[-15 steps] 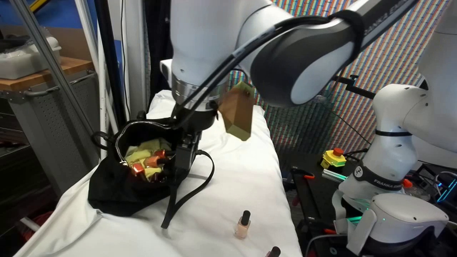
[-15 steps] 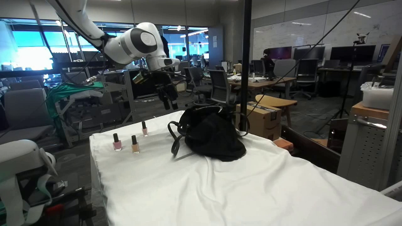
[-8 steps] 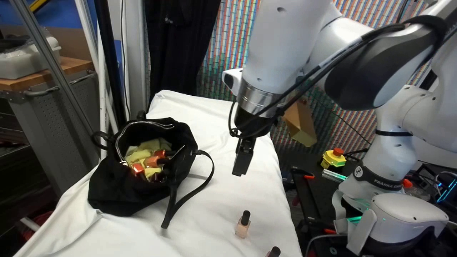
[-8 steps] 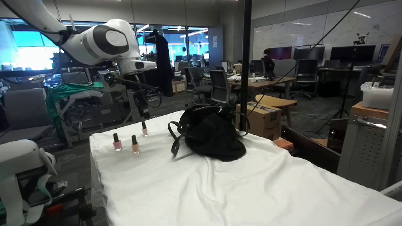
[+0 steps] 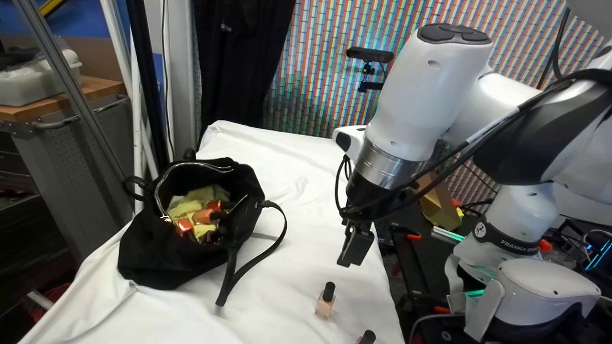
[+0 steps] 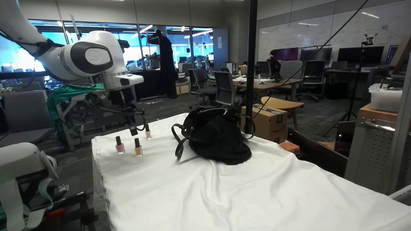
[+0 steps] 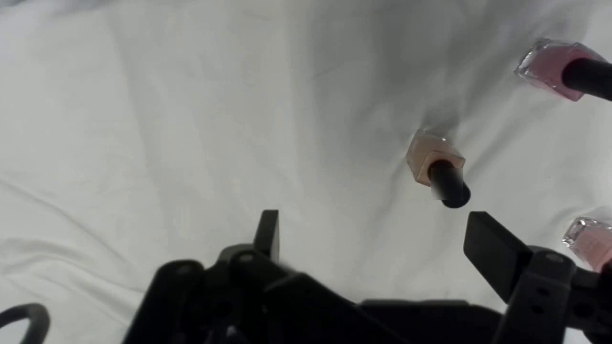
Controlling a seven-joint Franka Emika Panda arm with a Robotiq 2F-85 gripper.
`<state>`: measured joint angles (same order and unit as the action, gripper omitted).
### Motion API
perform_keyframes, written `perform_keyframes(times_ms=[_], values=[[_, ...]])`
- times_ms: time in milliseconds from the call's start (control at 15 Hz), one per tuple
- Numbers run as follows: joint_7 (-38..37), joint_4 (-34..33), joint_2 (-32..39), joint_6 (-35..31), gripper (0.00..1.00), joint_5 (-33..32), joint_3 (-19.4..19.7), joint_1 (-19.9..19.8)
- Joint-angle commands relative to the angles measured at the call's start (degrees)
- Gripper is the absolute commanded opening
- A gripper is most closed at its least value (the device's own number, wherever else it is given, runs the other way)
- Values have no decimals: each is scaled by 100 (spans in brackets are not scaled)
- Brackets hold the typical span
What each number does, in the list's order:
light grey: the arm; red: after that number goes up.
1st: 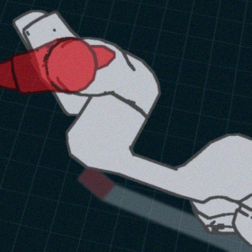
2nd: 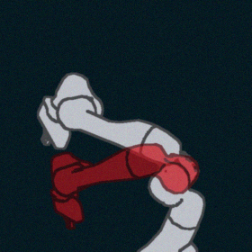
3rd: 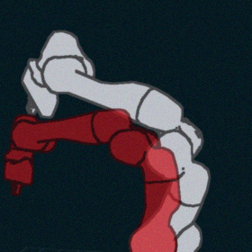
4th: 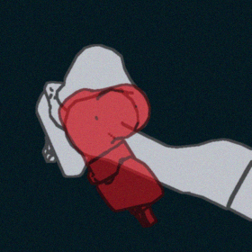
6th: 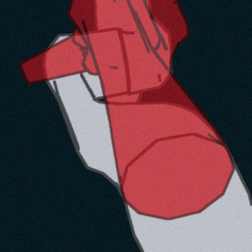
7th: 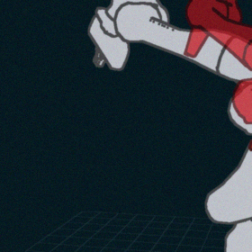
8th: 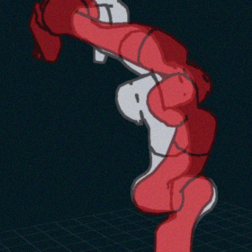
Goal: Place the nail polish bottles inside the black bag from right to left
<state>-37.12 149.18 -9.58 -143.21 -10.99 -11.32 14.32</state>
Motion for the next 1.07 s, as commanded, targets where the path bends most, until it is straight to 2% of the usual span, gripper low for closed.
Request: perform_keyframes(times_ms=[0,333,1000], values=[[-53,27,264,-645,100,310,-271,-85],[14,-125,779,-1137,100,623,-340,-53],[-50,-420,1748,-1707,100,313,-44,47]])
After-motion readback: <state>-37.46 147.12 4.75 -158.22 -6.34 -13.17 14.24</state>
